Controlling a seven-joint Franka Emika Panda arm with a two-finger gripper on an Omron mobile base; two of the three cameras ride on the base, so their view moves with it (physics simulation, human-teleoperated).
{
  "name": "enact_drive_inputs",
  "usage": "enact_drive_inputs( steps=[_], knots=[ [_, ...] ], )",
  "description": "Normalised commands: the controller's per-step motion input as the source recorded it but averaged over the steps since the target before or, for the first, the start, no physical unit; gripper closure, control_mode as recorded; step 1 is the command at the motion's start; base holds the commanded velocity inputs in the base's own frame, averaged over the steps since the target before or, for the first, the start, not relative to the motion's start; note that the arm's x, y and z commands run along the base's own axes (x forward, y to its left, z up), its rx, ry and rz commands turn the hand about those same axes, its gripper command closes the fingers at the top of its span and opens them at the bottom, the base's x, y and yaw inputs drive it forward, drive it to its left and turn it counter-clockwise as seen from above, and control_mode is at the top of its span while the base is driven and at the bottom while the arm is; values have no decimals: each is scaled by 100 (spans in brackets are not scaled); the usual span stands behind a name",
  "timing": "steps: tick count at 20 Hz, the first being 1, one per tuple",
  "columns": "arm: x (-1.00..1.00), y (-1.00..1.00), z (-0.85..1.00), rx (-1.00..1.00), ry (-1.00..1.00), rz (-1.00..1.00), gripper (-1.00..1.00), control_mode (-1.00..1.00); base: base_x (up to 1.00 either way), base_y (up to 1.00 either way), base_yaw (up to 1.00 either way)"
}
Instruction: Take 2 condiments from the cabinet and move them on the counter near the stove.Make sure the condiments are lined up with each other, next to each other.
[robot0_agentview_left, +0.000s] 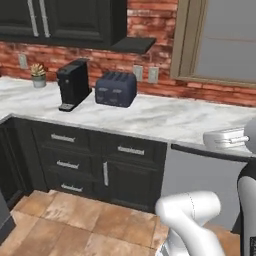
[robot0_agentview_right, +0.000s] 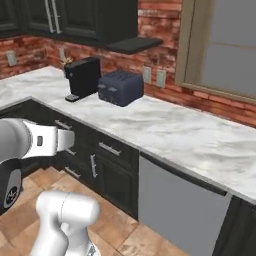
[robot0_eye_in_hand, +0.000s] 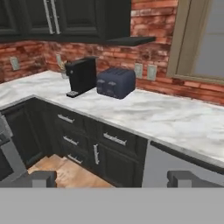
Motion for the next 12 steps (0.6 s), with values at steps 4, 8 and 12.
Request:
enact_drive_inputs(
  steps=[4, 8, 12],
  knots=[
    [0, 0, 0, 0, 0, 0, -100, 100, -58, 0, -72],
    [0, 0, 0, 0, 0, 0, -100, 100, -62, 0, -73],
    [0, 0, 0, 0, 0, 0, -100, 100, -57, 0, -77]
  ],
)
